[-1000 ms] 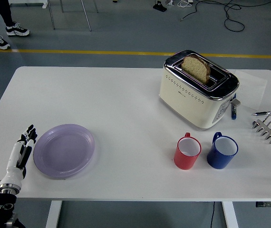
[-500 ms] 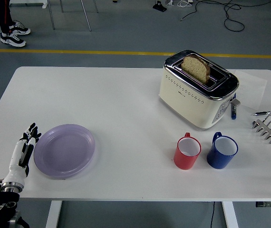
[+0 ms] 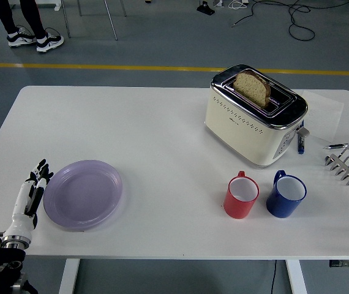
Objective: Push plate across desktop,pick up the break from the machine,place the break in the plate
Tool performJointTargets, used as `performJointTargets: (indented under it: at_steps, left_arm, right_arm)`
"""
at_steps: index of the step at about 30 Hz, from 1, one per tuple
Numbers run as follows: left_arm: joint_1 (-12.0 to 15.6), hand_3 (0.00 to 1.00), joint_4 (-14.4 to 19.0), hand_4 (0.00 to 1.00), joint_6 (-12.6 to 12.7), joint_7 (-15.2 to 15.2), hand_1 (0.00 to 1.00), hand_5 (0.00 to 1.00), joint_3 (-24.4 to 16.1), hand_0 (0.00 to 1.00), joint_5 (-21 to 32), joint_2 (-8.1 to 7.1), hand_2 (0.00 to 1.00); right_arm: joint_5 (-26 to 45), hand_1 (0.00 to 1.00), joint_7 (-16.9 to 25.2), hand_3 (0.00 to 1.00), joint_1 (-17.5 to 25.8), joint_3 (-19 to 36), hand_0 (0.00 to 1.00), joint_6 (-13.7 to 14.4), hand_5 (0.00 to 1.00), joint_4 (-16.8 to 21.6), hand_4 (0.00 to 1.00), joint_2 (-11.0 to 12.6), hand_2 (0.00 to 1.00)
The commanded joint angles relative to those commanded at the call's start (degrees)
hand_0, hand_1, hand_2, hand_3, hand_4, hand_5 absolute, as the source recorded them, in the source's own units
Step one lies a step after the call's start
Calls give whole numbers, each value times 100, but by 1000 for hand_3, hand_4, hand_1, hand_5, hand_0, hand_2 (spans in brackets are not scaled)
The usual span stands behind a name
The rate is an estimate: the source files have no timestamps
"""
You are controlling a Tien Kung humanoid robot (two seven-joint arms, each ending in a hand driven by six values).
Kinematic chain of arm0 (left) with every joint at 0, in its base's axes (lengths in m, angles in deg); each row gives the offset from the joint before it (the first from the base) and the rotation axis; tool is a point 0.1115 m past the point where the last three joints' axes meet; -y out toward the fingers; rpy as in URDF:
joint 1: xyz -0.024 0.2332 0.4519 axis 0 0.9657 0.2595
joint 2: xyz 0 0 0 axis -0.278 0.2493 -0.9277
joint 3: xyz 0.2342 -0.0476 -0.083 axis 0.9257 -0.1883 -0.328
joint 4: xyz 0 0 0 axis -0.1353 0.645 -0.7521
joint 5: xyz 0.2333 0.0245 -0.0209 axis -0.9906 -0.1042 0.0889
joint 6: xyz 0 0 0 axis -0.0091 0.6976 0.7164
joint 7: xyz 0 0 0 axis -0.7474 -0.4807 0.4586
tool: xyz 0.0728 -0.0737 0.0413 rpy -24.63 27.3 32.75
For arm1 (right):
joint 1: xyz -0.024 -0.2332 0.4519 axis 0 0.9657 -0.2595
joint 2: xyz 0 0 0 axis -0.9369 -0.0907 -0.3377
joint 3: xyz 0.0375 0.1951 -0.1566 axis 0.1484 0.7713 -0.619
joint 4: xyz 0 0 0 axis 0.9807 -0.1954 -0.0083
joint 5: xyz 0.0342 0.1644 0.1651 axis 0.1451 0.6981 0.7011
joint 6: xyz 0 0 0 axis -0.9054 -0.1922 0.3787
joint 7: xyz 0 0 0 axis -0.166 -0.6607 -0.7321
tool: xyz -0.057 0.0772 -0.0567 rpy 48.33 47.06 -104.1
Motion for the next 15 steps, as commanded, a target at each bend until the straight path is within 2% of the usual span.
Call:
performJointTargets:
  at_steps: [15]
  left_arm:
    - [29, 998, 61, 592, 35, -5, 900, 998, 256, 856, 105, 16, 998]
  right_arm:
    - [2, 854, 0, 863, -43, -2, 949, 0, 678, -6, 600, -25, 877]
